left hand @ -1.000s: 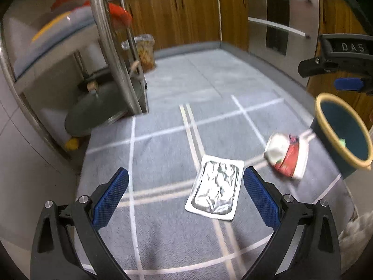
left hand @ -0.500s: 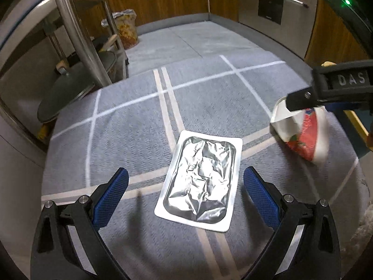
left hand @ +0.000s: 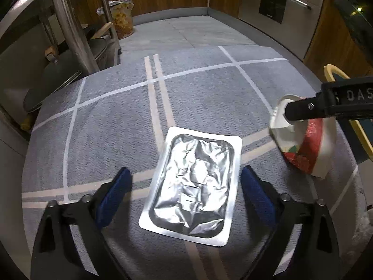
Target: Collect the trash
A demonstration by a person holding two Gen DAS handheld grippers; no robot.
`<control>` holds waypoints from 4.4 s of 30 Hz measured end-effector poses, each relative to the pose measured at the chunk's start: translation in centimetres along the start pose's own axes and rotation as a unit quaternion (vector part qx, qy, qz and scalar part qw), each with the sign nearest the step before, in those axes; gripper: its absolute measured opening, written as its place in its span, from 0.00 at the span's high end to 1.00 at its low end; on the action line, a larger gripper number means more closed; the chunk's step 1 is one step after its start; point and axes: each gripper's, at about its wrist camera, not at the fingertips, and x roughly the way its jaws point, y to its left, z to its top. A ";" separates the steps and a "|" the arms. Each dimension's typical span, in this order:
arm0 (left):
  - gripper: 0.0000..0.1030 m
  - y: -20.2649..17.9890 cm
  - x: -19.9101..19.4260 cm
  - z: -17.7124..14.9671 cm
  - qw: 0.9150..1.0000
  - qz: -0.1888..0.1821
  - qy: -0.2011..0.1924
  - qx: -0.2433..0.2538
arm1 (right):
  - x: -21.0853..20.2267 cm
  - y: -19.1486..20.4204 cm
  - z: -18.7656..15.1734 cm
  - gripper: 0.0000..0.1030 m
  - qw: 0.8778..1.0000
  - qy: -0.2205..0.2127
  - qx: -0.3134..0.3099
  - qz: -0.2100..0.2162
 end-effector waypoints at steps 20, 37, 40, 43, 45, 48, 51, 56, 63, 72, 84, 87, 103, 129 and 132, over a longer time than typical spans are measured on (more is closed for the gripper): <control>0.33 0.1 -3.9 0.8 0.999 -0.010 -0.035 -0.013 | -6.0 -1.7 -1.1 0.48 0.998 -0.064 -0.001 0.024; 0.33 -7.6 -9.9 4.8 0.991 -0.050 -0.120 0.027 | -19.1 -11.6 -1.0 0.48 0.986 -0.158 0.043 0.016; 0.33 -10.6 -10.7 5.4 0.987 -0.068 -0.135 0.052 | -20.9 -14.1 -1.4 0.48 0.984 -0.172 0.043 -0.008; 0.33 -13.3 -11.2 5.9 0.984 -0.087 -0.143 0.066 | -21.8 -16.8 -2.0 0.48 0.981 -0.181 0.063 -0.024; 0.33 -15.3 -11.3 6.3 0.981 -0.100 -0.146 0.079 | -22.0 -18.4 -2.4 0.48 0.979 -0.182 0.083 -0.021; 0.33 -18.0 -11.3 6.9 0.977 -0.119 -0.149 0.093 | -21.7 -20.8 -3.0 0.48 0.978 -0.179 0.105 -0.028; 0.33 -20.7 -10.6 7.2 0.974 -0.138 -0.145 0.107 | -21.3 -23.0 -3.1 0.48 0.977 -0.172 0.124 -0.035; 0.33 -25.4 -8.4 7.1 0.970 -0.155 -0.124 0.143 | -19.9 -25.2 -2.3 0.48 0.977 -0.156 0.134 -0.057; 0.32 -29.2 -5.0 6.9 0.967 -0.161 -0.092 0.174 | -17.4 -27.2 -1.0 0.47 0.977 -0.119 0.154 -0.087; 0.27 -30.5 -2.7 7.3 0.967 -0.164 -0.077 0.179 | -16.1 -28.2 -0.3 0.43 0.976 -0.099 0.175 -0.086; 0.16 -28.4 -5.6 6.8 0.969 -0.149 -0.106 0.166 | -17.5 -27.4 -1.0 0.31 0.978 -0.118 0.160 -0.061; 0.15 -27.2 -7.7 6.7 0.970 -0.145 -0.119 0.157 | -19.1 -26.6 -2.2 0.31 0.976 -0.132 0.164 -0.049; 0.06 -18.6 -23.5 4.1 0.962 -0.126 -0.217 0.111 | -32.4 -16.7 -13.5 0.07 0.927 -0.359 0.076 -0.080; 0.05 -15.1 -28.3 0.6 0.958 -0.093 -0.264 0.063 | -35.6 -10.4 -20.5 0.05 0.876 -0.470 -0.007 -0.105; 0.05 -15.2 -28.4 0.5 0.957 -0.093 -0.267 0.067 | -35.6 -10.4 -20.5 0.05 0.876 -0.470 -0.008 -0.106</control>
